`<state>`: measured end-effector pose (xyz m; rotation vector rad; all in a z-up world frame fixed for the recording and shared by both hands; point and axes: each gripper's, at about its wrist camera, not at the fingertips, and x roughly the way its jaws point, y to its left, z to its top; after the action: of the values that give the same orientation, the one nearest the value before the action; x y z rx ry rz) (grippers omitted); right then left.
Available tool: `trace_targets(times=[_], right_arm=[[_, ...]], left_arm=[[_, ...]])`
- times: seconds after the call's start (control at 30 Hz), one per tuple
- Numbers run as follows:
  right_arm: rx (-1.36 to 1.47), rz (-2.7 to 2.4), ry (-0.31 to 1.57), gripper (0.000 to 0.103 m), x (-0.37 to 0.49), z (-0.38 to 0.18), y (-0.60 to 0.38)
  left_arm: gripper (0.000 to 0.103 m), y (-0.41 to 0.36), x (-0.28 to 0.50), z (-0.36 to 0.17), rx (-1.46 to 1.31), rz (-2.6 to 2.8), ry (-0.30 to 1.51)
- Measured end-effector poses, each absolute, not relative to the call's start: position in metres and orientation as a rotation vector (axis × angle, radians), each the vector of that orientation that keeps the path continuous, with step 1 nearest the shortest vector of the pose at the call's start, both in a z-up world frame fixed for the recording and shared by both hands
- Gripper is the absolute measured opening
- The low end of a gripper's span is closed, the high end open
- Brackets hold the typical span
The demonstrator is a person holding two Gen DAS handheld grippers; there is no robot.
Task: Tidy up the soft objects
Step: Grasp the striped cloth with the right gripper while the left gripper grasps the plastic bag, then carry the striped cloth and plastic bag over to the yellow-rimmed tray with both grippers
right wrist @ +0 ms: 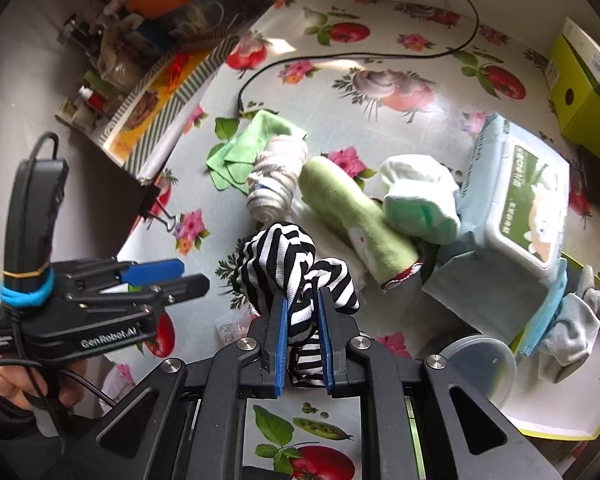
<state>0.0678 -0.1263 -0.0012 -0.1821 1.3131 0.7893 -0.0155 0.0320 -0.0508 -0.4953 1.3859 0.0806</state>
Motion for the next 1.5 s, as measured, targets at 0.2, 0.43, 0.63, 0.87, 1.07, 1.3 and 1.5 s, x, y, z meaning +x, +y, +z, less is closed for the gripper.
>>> trace_targets(times=[0.2, 0.43, 0.63, 0.87, 1.07, 1.3, 1.5], right_arm=[[-0.136, 0.763, 1.295, 0.013, 0.069, 0.011, -0.146], [-0.113, 0.762, 1.307, 0.013, 0.061, 0.01, -0.159], [-0.108, 0.766, 1.289, 0.013, 0.058, 0.015, -0.165], [-0.102, 0.768, 1.262, 0.013, 0.055, 0.024, -0.172], [-0.085, 0.75, 1.246, 0.013, 0.055, 0.03, -0.182], [-0.055, 0.723, 1.238, 0.013, 0.055, 0.034, -0.196], [-0.025, 0.694, 1.229, 0.013, 0.056, 0.037, -0.211]], left_arm=[[0.04, 0.01, -0.013, -0.062, -0.488, -0.01, 1.431], [0.044, -0.01, -0.012, -0.078, -0.464, -0.051, 1.495], [0.044, -0.024, -0.008, -0.089, -0.438, -0.046, 1.515], [0.031, -0.031, -0.004, -0.088, -0.394, -0.064, 1.495], [0.022, -0.03, 0.0, -0.074, -0.384, -0.078, 1.446], [0.021, -0.013, 0.004, -0.054, -0.38, -0.044, 1.381], [0.021, 0.004, 0.006, -0.035, -0.404, -0.019, 1.329]])
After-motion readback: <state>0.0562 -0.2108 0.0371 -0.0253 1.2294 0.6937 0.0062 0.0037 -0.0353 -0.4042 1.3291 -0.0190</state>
